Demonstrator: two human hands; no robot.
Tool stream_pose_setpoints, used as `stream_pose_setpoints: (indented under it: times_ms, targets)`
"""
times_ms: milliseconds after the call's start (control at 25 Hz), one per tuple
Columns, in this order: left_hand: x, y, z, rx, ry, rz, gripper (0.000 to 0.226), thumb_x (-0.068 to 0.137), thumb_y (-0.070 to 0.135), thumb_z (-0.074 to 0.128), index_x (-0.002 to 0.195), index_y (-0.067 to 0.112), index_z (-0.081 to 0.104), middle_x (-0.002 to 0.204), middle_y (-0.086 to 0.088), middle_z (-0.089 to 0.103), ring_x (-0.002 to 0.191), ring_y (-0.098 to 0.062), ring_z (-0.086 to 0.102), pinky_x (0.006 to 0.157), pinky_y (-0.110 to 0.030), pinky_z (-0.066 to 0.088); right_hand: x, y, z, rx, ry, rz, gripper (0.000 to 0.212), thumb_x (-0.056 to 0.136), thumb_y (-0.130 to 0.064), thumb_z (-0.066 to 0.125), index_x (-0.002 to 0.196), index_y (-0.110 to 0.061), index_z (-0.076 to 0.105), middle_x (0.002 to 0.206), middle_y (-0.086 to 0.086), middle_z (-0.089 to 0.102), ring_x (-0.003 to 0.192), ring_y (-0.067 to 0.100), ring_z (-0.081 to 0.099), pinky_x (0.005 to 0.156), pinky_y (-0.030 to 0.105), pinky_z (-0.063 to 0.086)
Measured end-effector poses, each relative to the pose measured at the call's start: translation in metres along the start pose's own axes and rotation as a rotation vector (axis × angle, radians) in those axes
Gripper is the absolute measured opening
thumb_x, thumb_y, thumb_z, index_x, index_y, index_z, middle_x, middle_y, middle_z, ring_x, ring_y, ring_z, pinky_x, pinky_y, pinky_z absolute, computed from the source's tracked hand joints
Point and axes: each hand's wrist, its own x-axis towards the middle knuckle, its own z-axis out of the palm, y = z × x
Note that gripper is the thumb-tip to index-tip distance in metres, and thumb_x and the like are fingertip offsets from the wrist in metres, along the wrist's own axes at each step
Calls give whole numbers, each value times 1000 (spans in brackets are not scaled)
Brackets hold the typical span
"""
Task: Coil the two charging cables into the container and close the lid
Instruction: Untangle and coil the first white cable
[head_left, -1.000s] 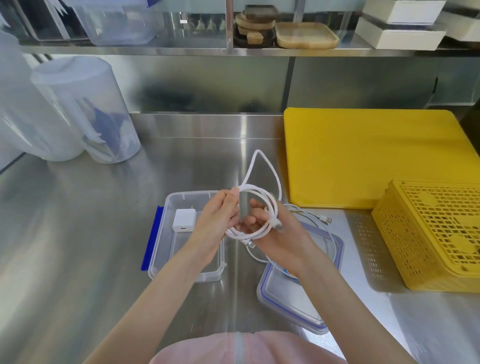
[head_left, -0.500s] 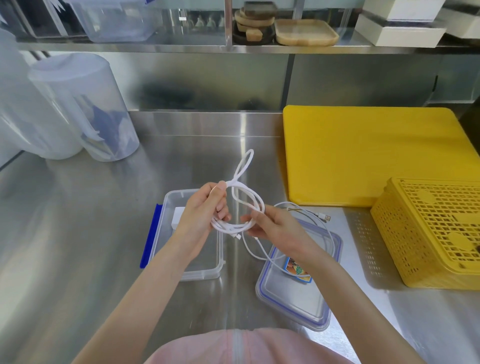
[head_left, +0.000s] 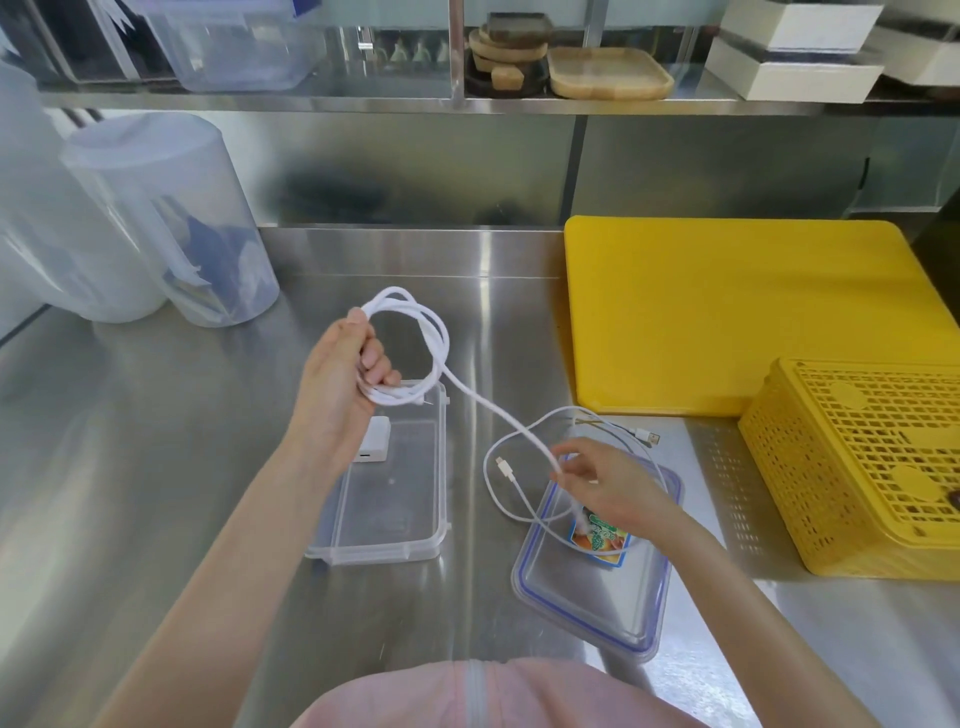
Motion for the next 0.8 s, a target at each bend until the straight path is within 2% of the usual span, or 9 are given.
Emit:
stream_pose_setpoints:
  times_ms: [120,200,280,320,400,520,600,680,800]
  targets:
    - [-5,-6,11,-8,-78,-28,33,98,25,34,66,17,36,42,12,32,38,-4,27,43,-15,35,-2,-28,3,178,8,-115,34,90,-20,52,124,-19,49,107,-4,62,104,13,57,94,29,46]
    - [-8,-8,15,-16,-119,-26,33,99,25,34,66,17,36,43,12,32,39,-5,27,43,-15,36,-2,-50,3,309,10,-158,37,91,-26,50,127,-19,46,109,-6,61,104,10,57,97,30,44]
    - [-14,-13,19,-4,-170,-18,33,99,25,32,67,16,37,45,11,35,40,-5,32,46,-16,39,0,-69,4,452,-25,-191,35,93,-30,46,124,-16,48,100,-7,64,95,9,63,91,27,47]
    - [-17,-15,21,6,-196,-16,32,99,25,31,69,16,38,46,11,38,41,-5,35,48,-17,41,1,-76,5,516,-48,-193,31,93,-30,45,118,-12,51,90,-6,66,82,8,66,82,25,51]
    - [-21,-20,21,-3,-229,-16,32,99,26,28,71,15,39,48,10,40,44,-6,37,51,-18,42,2,-81,4,502,-39,-176,25,93,-30,45,99,-9,57,62,-9,58,51,6,52,56,20,45]
    - [-18,-19,14,-39,-204,-2,33,99,27,28,70,16,39,50,11,39,46,-6,36,54,-18,43,5,-70,-1,437,108,-189,25,94,-28,43,86,-23,67,37,-13,35,38,4,31,42,16,28]
    - [-16,-18,10,-21,-193,-3,33,99,28,28,70,16,39,50,11,40,48,-6,37,59,-21,43,5,-65,-7,486,163,-185,25,95,-27,43,94,-27,68,38,-12,34,36,4,30,39,14,26]
    - [-19,-20,13,-43,-216,-26,32,98,29,28,72,17,41,53,11,44,52,-6,42,67,-23,46,3,-65,-8,526,154,-162,25,95,-28,41,100,-26,66,50,-12,41,38,3,33,40,13,28]
    - [-26,-25,21,-145,-246,-77,32,97,29,29,74,18,47,59,9,56,64,-8,56,70,-22,54,1,-69,-1,576,65,-147,19,93,-34,44,92,-26,62,52,-14,48,39,3,35,40,13,29]
